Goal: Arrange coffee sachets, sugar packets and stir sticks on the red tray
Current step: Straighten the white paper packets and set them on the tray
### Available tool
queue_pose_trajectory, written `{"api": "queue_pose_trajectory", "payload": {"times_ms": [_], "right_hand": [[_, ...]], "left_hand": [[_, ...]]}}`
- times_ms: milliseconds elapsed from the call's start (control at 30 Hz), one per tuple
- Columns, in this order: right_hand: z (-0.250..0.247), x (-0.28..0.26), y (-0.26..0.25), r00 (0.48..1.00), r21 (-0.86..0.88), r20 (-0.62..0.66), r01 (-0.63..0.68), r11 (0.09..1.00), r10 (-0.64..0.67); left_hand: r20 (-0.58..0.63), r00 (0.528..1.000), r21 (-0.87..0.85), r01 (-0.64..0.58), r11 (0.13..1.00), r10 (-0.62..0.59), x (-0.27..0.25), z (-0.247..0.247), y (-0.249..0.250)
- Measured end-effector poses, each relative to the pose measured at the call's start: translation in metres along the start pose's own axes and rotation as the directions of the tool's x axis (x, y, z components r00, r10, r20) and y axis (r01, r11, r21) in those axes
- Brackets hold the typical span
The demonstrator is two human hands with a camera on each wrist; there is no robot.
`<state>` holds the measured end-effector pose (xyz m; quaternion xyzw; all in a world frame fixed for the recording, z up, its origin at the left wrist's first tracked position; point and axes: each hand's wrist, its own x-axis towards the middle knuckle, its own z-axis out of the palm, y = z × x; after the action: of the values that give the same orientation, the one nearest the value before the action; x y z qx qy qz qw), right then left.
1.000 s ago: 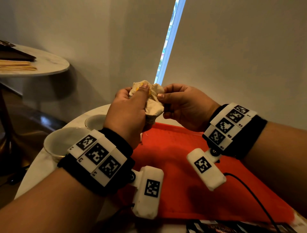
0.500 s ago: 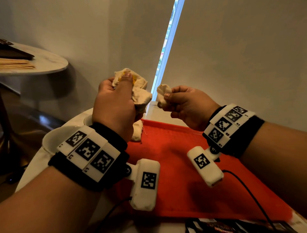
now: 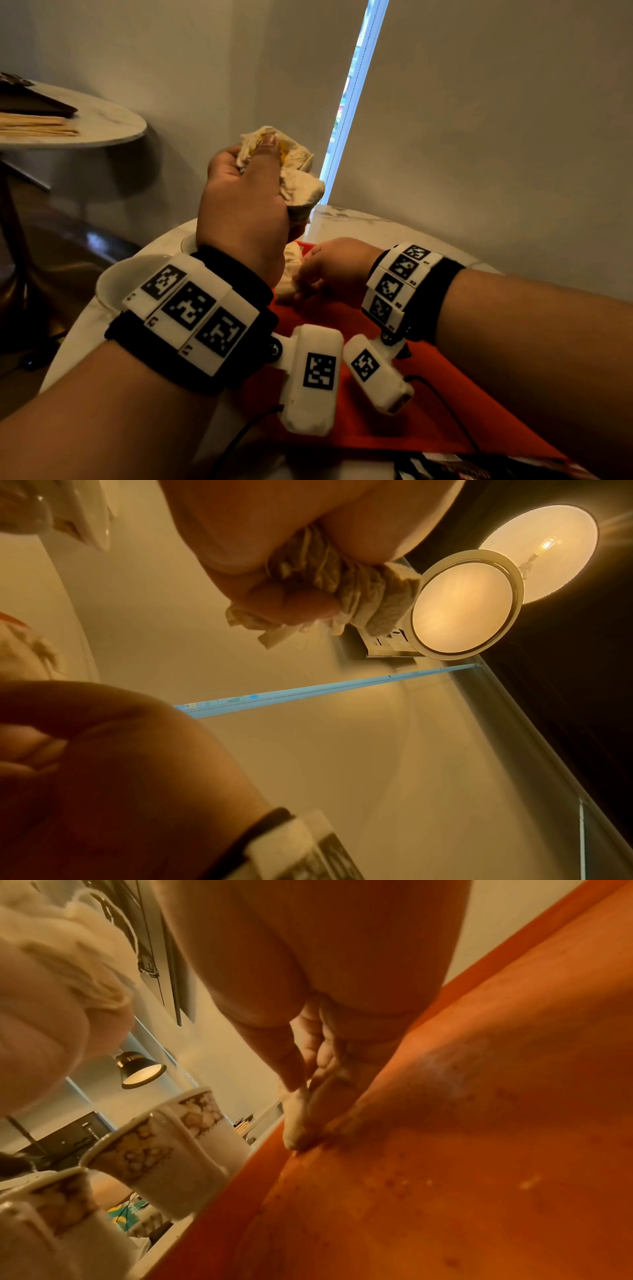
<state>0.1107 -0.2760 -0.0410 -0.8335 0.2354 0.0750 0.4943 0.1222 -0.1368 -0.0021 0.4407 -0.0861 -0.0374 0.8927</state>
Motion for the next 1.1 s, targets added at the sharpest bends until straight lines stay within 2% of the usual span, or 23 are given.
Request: {"api": "queue_pose_trajectory", "payload": {"times_ms": [267,367,400,467,533,600,633,700,967,1033,1100], "right_hand": [[0.003,0.003,-0.006,0.998,0.107,-0.024,-0.048,0.993,0.050],[-0.006,0.003,-0.008,0.991,-0.045,-0.115,0.062,0.997,-0.067],[-0.008,0.001,-0.009,0.987,-0.021,-0.118,0.106,0.994,-0.108],[-0.008,-0.003,-0.012,0.990,0.100,-0.068,0.134,0.986,-0.127],[-0.004,-0.008,-0.013,0.993,0.167,0.051,0.094,0.981,-0.104],[0.001,-0.009,-0.010,0.986,0.149,0.148,0.059,0.987,-0.081],[0.002,-0.008,-0.009,0.986,0.110,0.150,0.060,0.992,-0.077],[0.005,-0.005,-0.008,0.989,0.046,0.121,0.075,0.996,-0.080],[0.003,-0.006,-0.010,0.989,0.029,0.125,0.080,0.996,-0.083],[-0.004,-0.008,-0.013,0.990,0.026,0.076,0.117,0.993,-0.118],[-0.016,-0.010,-0.018,0.983,0.048,-0.032,0.180,0.983,-0.178]], "left_hand": [[0.007,1.000,0.008,0.022,1.000,-0.022,-0.002,0.002,0.002],[0.002,1.000,0.014,0.013,1.000,-0.013,-0.002,0.002,0.002],[0.002,1.000,0.012,0.015,1.000,-0.015,-0.003,0.002,0.003],[-0.003,1.000,0.003,0.012,1.000,-0.012,-0.003,0.002,0.003],[0.001,1.000,0.000,0.002,1.000,-0.002,-0.004,0.001,0.003],[0.007,1.000,0.013,0.001,1.000,-0.001,-0.005,0.002,0.003],[0.008,1.000,0.015,0.002,1.000,-0.002,-0.004,0.001,0.002],[0.007,1.000,0.013,0.003,1.000,-0.003,-0.004,0.000,0.002],[0.030,0.999,0.011,0.016,1.000,-0.017,-0.004,0.001,0.001],[0.052,0.999,0.017,0.016,1.000,-0.017,-0.005,0.002,0.000],[0.079,0.996,0.010,0.028,1.000,-0.028,-0.006,0.003,-0.001]]}}
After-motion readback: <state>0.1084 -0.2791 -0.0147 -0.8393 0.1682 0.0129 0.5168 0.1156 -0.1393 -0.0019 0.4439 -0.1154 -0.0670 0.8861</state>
